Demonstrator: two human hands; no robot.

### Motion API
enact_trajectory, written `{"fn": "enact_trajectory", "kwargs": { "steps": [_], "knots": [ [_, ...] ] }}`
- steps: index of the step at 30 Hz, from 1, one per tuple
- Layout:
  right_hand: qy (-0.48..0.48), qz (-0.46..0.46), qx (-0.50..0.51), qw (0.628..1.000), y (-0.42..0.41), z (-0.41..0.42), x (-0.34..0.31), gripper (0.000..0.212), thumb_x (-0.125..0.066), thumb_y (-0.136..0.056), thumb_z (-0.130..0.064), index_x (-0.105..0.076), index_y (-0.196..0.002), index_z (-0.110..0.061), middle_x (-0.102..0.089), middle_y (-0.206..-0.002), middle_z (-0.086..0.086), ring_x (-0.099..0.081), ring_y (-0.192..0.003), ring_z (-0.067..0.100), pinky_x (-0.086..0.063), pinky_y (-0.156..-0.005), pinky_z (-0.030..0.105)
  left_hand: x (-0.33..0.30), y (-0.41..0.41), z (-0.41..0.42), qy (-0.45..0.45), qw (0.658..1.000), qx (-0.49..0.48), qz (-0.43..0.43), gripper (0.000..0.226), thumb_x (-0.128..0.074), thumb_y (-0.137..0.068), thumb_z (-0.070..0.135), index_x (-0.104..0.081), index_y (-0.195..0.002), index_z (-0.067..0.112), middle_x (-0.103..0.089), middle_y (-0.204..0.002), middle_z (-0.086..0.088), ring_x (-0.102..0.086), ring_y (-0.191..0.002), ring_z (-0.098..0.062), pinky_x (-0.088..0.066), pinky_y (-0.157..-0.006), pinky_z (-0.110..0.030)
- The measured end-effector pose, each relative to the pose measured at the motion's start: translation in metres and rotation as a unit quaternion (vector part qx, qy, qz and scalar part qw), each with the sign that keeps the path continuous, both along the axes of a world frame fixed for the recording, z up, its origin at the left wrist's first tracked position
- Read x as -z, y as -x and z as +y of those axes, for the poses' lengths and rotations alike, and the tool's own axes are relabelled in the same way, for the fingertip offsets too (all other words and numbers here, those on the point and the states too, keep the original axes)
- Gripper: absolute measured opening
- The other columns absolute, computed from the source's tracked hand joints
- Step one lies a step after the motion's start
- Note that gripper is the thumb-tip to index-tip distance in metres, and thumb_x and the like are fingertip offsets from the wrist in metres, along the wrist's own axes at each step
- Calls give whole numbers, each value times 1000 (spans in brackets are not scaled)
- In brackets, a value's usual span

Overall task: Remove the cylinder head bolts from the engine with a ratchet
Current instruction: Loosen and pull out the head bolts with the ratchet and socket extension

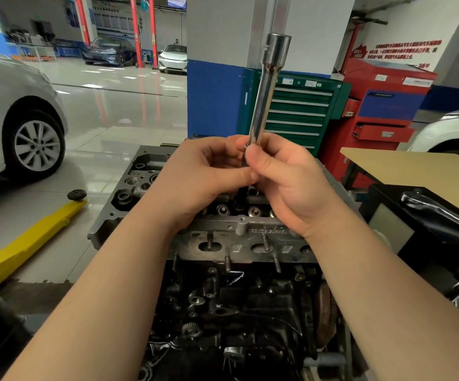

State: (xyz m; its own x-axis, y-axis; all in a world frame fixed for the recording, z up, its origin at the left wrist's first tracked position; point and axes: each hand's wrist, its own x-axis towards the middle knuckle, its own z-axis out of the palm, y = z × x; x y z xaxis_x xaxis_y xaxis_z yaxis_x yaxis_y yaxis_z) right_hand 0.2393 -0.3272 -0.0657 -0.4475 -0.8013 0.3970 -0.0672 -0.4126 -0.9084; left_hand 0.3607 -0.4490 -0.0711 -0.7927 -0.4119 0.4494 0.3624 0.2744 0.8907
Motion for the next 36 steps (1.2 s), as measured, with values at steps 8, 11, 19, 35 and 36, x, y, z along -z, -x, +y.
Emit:
{"fn": "enact_trajectory", "kwargs": {
  "steps": [8,11,19,35,36],
  "knots": [
    [4,-25,-26,999,-1,3,-3,35,-55,-100,-20,-65,-128,0,-69,-126,23,-67,-118,34,-57,-94,40,0,2,-2,-9,1000,-9,-12,16,-80,-86,4,-80,-97,15,-81,-96,-5,-76,-92,-16,-63,-81,-29],
    [8,2,-9,1000,0,2,1,29,-65,-92,-11,-67,-120,-5,-70,-119,17,-67,-118,37,-54,-102,46,-2,-1,-2,-42,998,47,-14,23,-81,-80,8,-80,-102,15,-80,-105,-8,-75,-97,-18,-60,-81,-27],
    [4,-13,-8,1000,1,-1,0,27,-62,-96,-21,-71,-119,-7,-69,-126,22,-65,-123,38,-46,-112,57,0,3,-2,-26,1000,-12,8,27,-87,-72,4,-74,-95,4,-75,-88,-9,-72,-83,-18,-61,-76,-28],
    [23,3,27,999,0,3,0,30,-56,-101,-24,-71,-122,-8,-74,-120,11,-69,-116,29,-57,-97,42,0,0,0,28,999,-16,-11,21,-79,-89,4,-79,-106,15,-81,-101,-5,-77,-101,-22,-63,-89,-35],
    [22,4,26,999,0,4,0,33,-53,-102,-22,-69,-125,-4,-73,-122,14,-68,-118,31,-57,-97,43,0,-1,0,30,999,-4,-13,21,-77,-91,4,-79,-106,18,-81,-103,-3,-77,-102,-18,-62,-88,-32]
  ]
}}
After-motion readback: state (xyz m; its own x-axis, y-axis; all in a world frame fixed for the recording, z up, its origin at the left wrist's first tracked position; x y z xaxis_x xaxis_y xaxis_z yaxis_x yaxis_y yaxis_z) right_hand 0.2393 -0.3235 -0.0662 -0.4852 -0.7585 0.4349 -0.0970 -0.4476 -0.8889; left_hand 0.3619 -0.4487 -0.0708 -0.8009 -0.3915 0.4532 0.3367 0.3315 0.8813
